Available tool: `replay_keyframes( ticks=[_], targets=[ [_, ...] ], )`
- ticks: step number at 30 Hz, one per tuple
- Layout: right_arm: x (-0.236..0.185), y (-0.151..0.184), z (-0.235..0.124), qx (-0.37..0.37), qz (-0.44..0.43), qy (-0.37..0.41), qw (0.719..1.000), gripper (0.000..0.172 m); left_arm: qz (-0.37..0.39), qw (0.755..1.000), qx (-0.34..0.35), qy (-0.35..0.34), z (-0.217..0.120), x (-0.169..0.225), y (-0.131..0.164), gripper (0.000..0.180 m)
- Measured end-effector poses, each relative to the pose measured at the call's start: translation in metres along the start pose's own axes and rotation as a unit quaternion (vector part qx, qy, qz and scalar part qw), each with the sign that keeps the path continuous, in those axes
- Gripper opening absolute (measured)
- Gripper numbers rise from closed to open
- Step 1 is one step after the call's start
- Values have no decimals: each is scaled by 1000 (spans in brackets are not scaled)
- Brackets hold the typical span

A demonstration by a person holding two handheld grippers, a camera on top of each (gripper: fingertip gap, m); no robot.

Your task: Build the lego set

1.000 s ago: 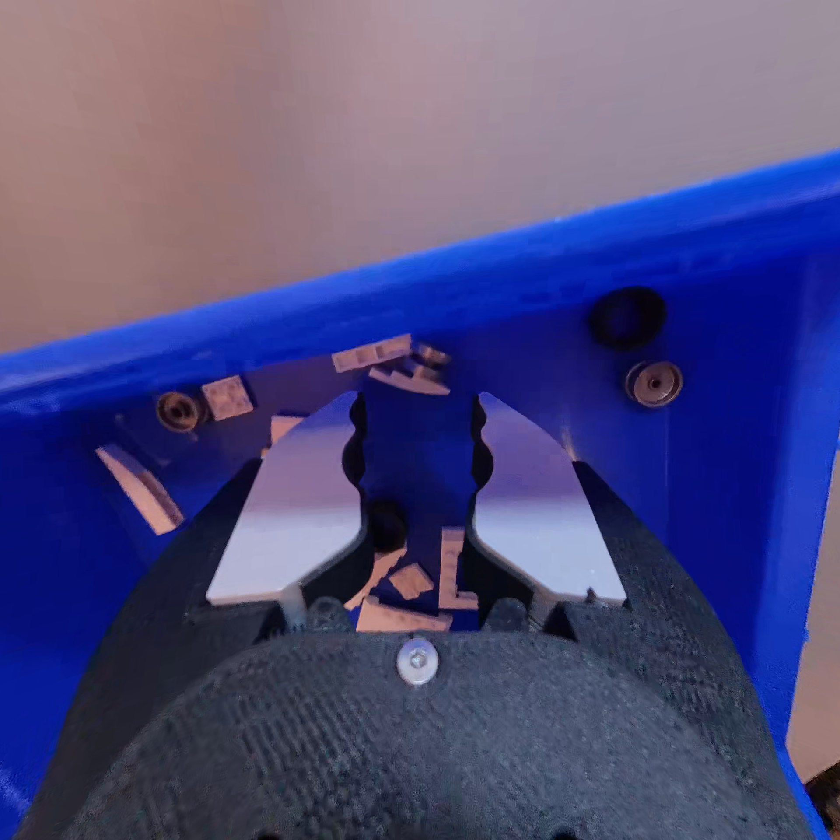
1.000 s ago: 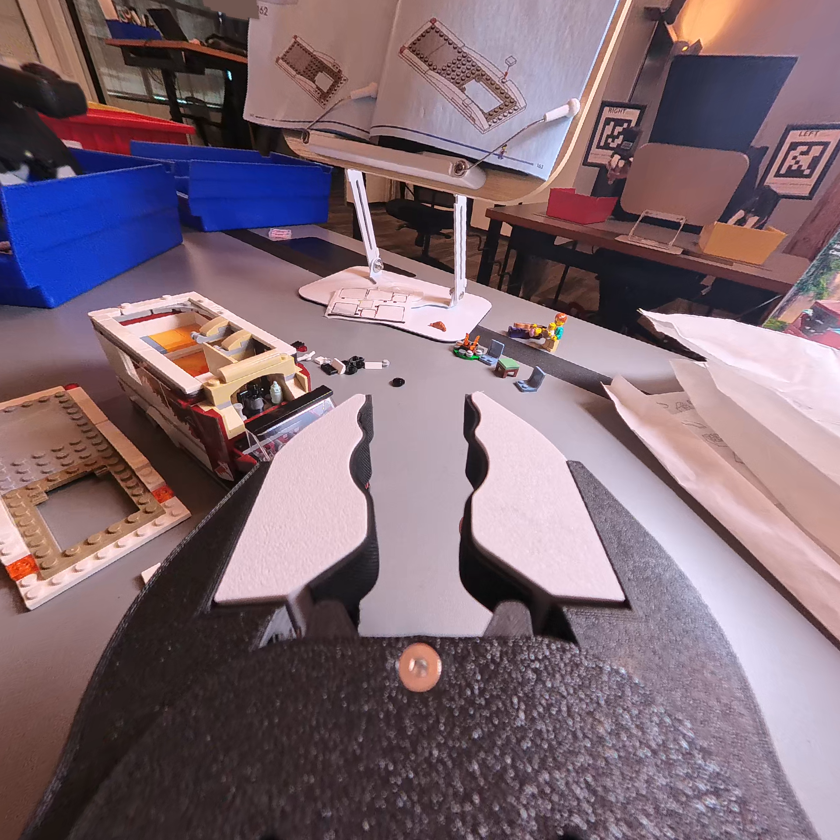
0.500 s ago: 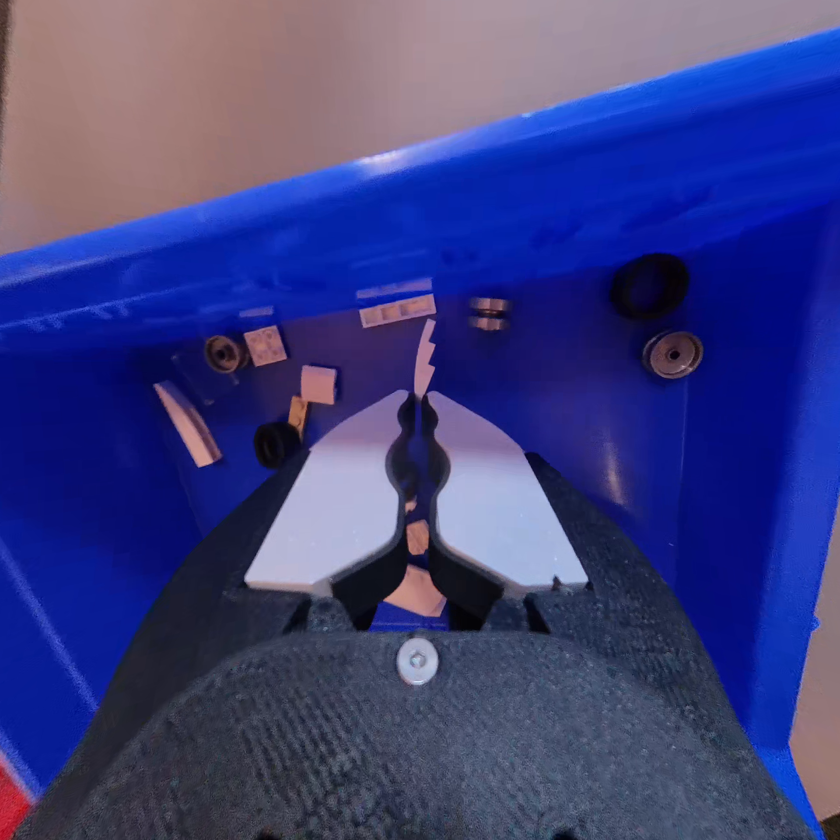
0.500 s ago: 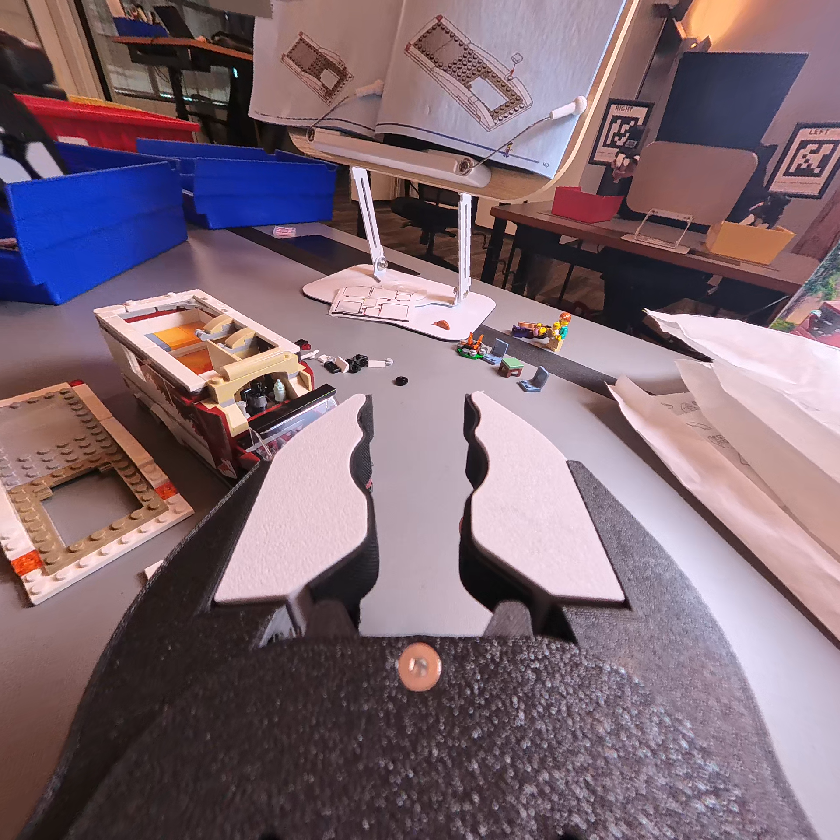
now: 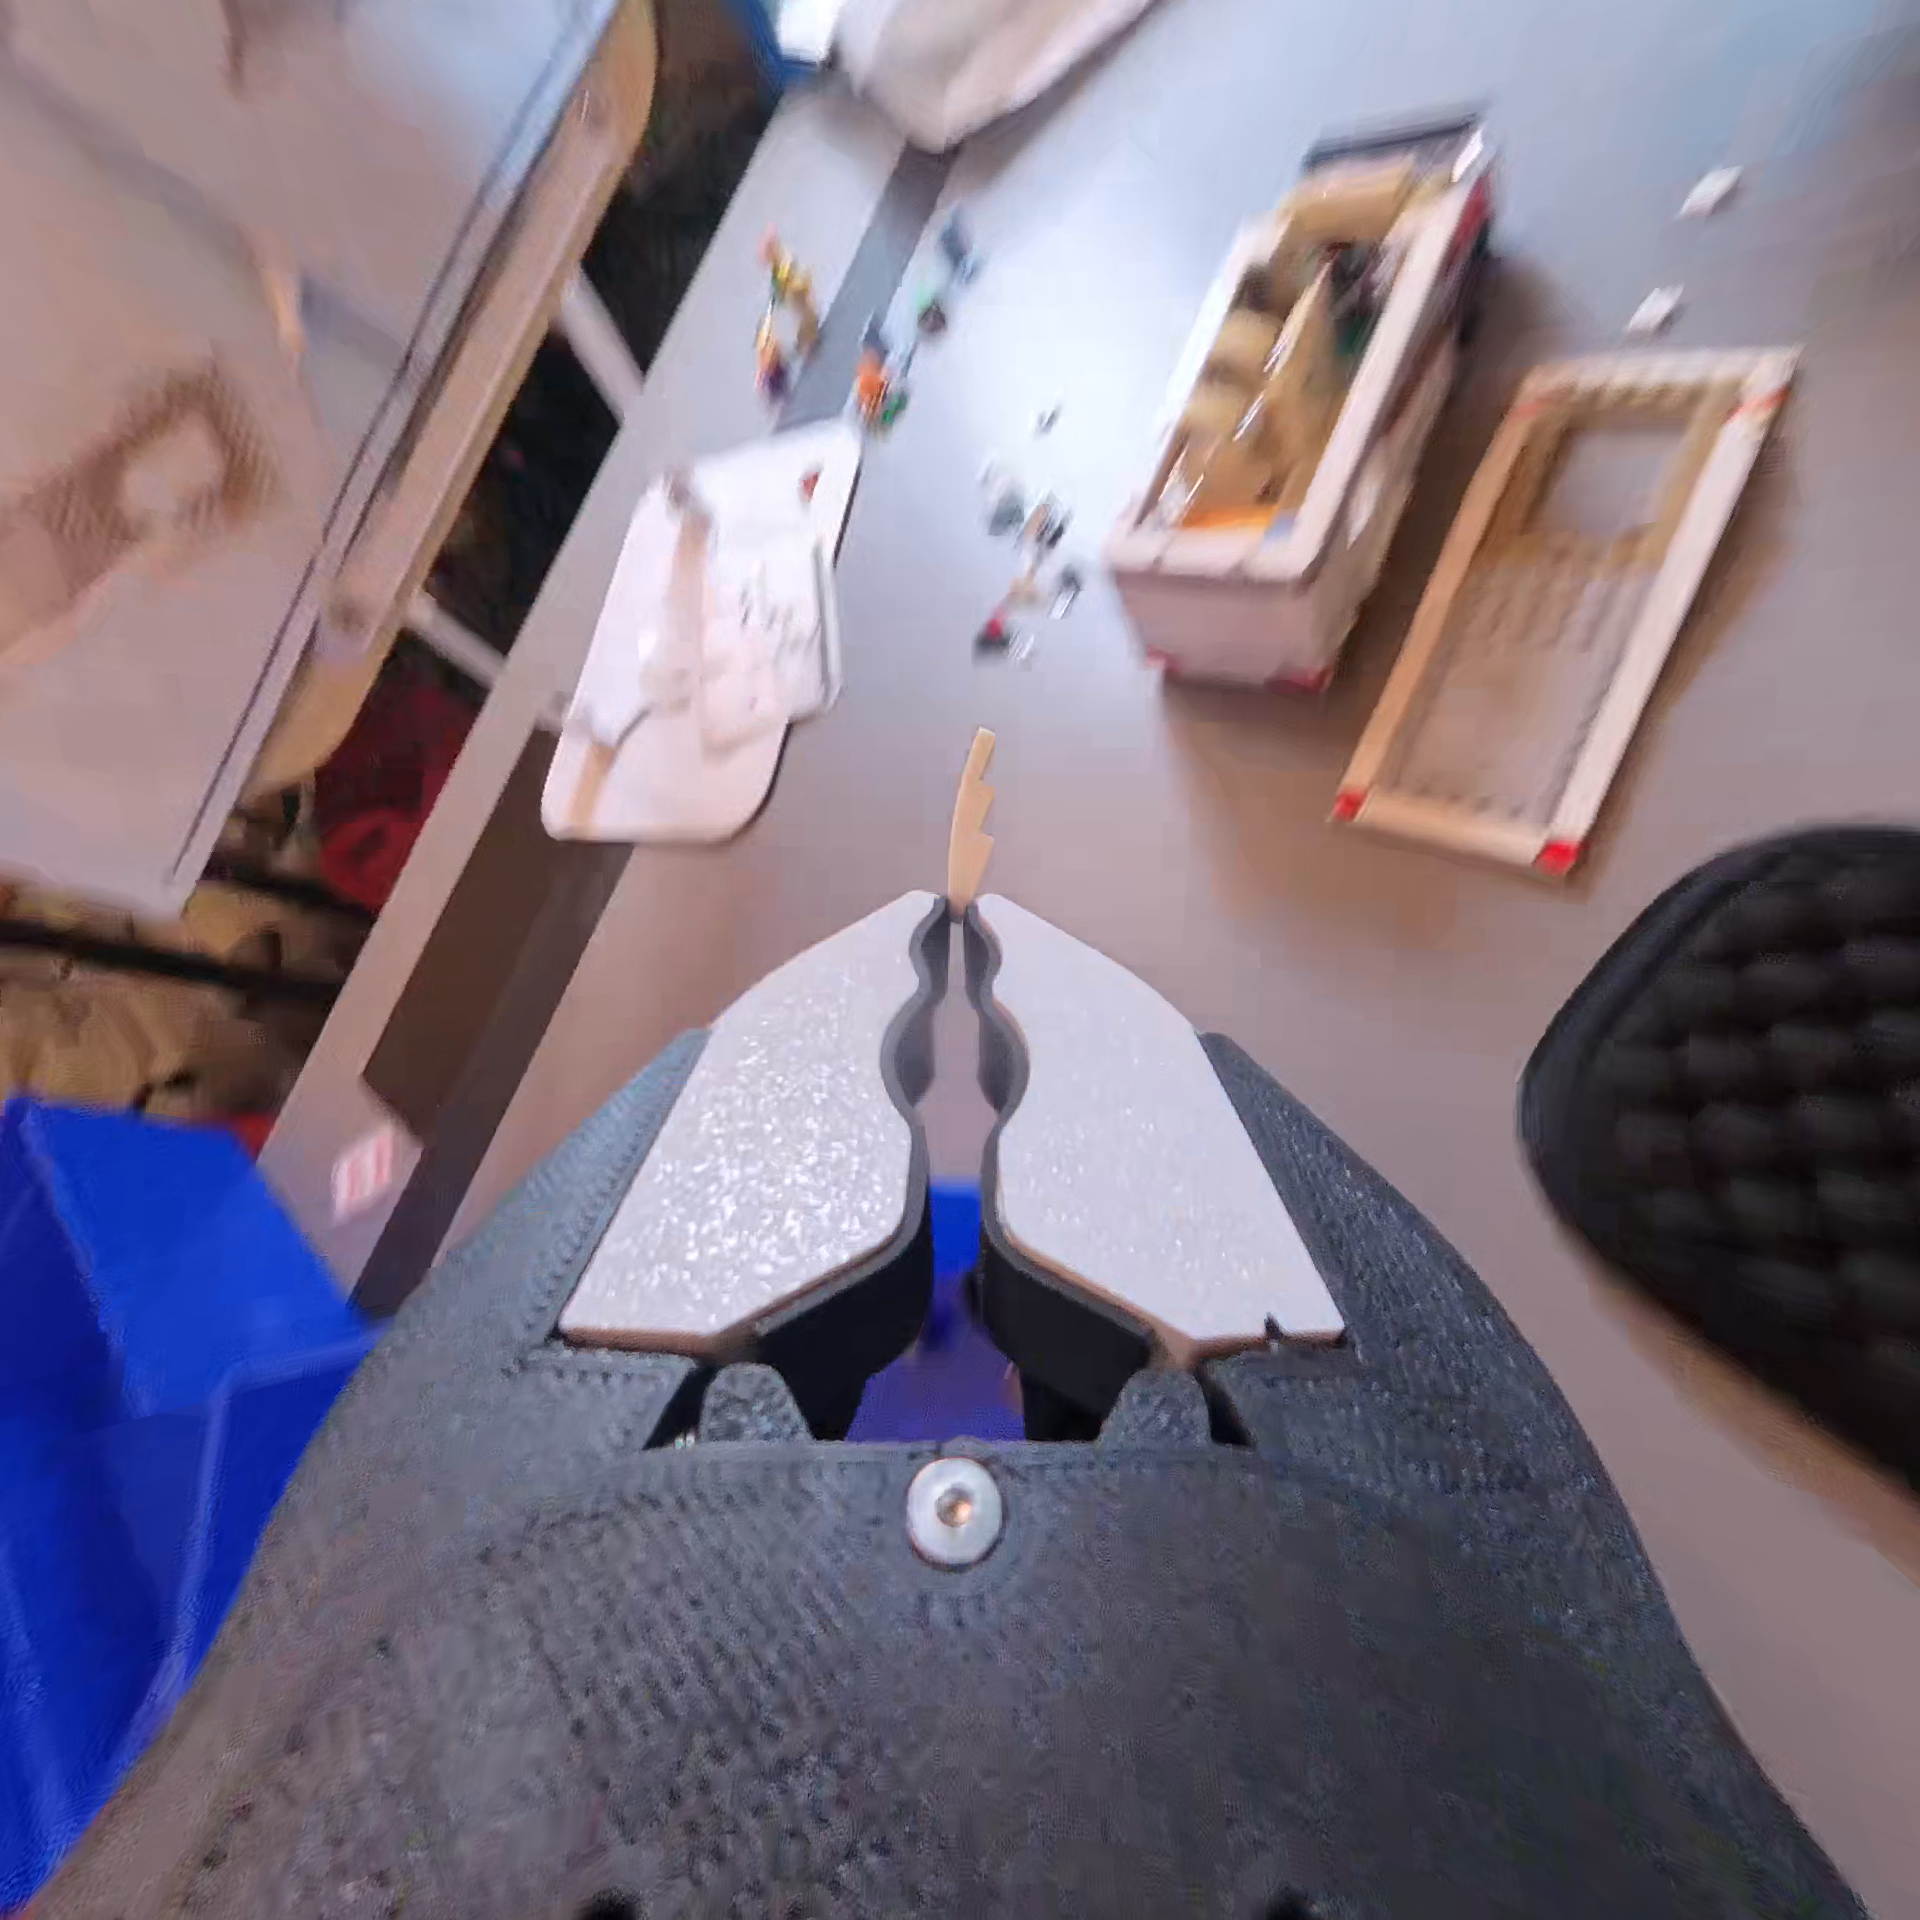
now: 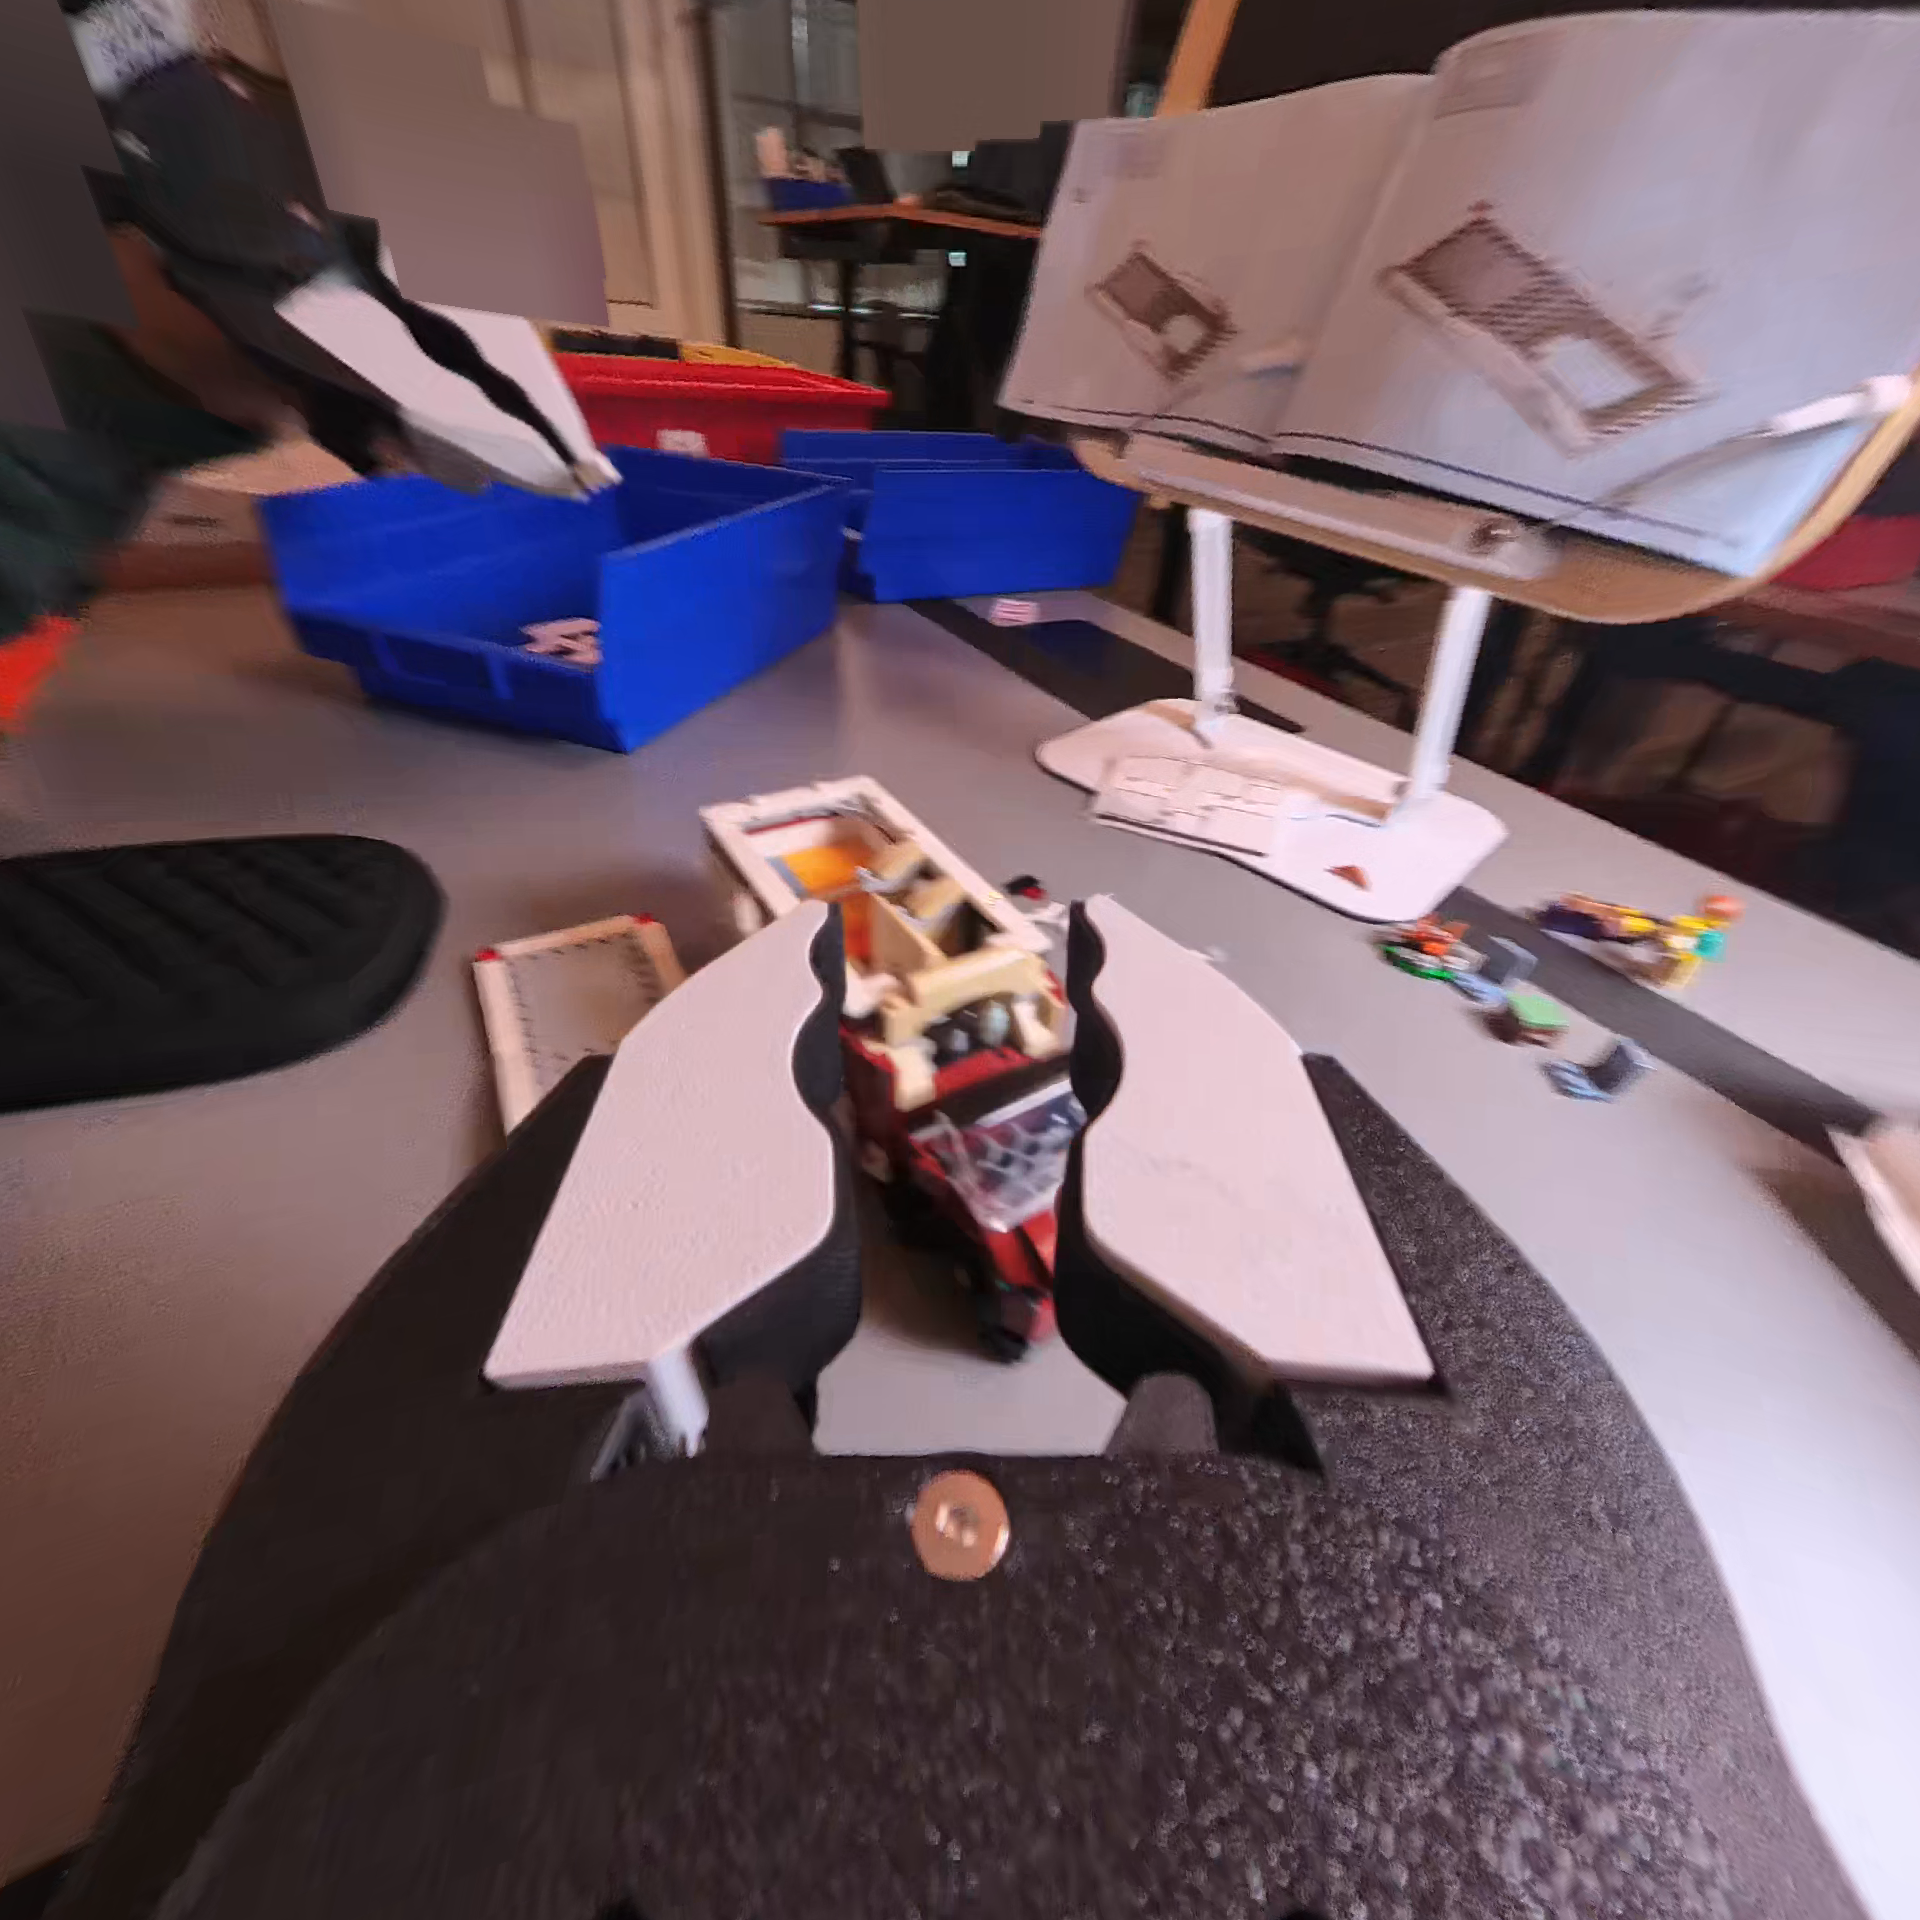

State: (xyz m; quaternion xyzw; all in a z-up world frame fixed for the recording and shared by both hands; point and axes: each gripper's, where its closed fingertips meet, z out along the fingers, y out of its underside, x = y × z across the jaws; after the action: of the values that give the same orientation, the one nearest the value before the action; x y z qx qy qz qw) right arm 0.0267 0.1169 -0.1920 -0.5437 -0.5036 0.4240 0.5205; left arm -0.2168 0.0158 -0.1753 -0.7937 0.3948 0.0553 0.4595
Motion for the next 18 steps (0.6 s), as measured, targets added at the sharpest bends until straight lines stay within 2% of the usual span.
replay_keyframes(
  ticks=[1, 4, 9, 12, 14, 18],
  targets=[
    [-14, -6, 5, -4, 22, -39, 999, 40, 4, 1000, 25, 8, 10, 15, -14, 3],
    [-52, -22, 21, -13, 43, -119, 992, 40, -1, 994, 93, 57, 39, 61, -50, 3],
    [-88, -26, 47, -41, -55, -149, 986, 31, -28, 977, 149, 150, 69, 113, -81, 3],
    [-105, -13, 56, -76, -80, -179, 978, 20, -17, 973, 157, 166, 73, 128, -87, 2],
    [-111, -8, 57, -81, -93, -187, 975, 3, -23, 972, 157, 172, 72, 133, -87, 3],
    [-114, 2, 45, -105, -126, -198, 966, 0, -41, 971, 159, 176, 65, 135, -79, 2]
  ],
)
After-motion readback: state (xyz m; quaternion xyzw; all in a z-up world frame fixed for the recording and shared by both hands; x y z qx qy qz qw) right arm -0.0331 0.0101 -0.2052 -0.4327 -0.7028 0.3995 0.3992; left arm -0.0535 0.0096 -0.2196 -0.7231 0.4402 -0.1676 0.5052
